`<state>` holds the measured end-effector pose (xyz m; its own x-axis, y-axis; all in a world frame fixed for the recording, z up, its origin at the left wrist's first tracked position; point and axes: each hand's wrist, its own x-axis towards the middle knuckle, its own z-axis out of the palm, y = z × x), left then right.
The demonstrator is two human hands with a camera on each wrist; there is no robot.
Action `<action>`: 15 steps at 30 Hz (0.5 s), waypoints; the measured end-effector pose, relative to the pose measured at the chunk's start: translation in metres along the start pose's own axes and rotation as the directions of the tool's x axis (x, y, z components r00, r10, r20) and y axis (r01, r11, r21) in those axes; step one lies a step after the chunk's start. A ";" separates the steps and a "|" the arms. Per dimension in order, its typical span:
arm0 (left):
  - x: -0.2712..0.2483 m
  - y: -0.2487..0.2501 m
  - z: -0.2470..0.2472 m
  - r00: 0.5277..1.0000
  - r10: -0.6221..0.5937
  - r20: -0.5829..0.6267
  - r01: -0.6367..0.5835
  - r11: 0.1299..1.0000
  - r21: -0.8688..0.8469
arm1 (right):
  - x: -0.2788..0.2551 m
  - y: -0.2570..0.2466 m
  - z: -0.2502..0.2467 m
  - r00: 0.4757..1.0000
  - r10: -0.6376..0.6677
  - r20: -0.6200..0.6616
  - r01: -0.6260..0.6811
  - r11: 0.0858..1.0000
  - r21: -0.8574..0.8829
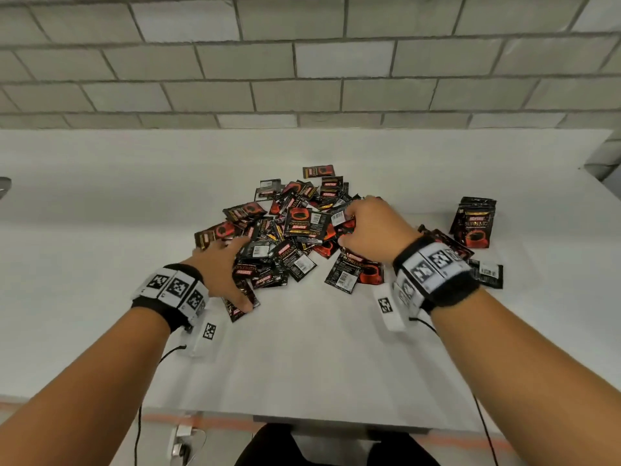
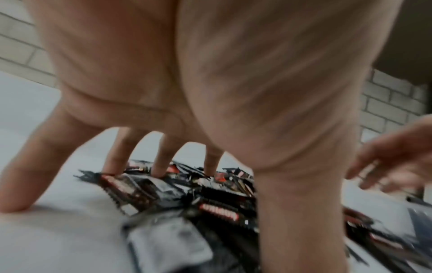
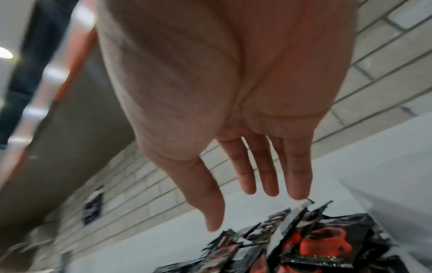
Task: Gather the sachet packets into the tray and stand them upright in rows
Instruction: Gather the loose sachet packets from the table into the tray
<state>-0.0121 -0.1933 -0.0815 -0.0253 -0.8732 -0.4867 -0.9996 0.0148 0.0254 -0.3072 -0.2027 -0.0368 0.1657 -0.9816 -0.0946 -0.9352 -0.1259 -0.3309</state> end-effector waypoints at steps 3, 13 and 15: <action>0.003 0.003 0.005 0.999 0.032 -0.044 -0.033 0.999 -0.017 | 0.032 0.001 0.002 0.996 0.092 0.019 -0.091 0.992 -0.085; 0.011 0.002 0.010 0.990 -0.006 -0.139 -0.018 0.985 -0.173 | 0.063 -0.016 0.043 0.975 0.135 0.174 -0.059 0.921 -0.384; 0.010 0.002 0.010 0.987 -0.024 -0.160 0.006 0.994 -0.113 | 0.058 -0.018 0.044 0.976 0.115 0.183 -0.036 0.921 -0.387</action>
<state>-0.0143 -0.1974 -0.0954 0.0018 -0.9401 -0.3408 -0.9916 -0.0457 0.1207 -0.2671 -0.2511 -0.0777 0.1116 -0.9467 -0.3023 -0.9887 -0.1363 0.0621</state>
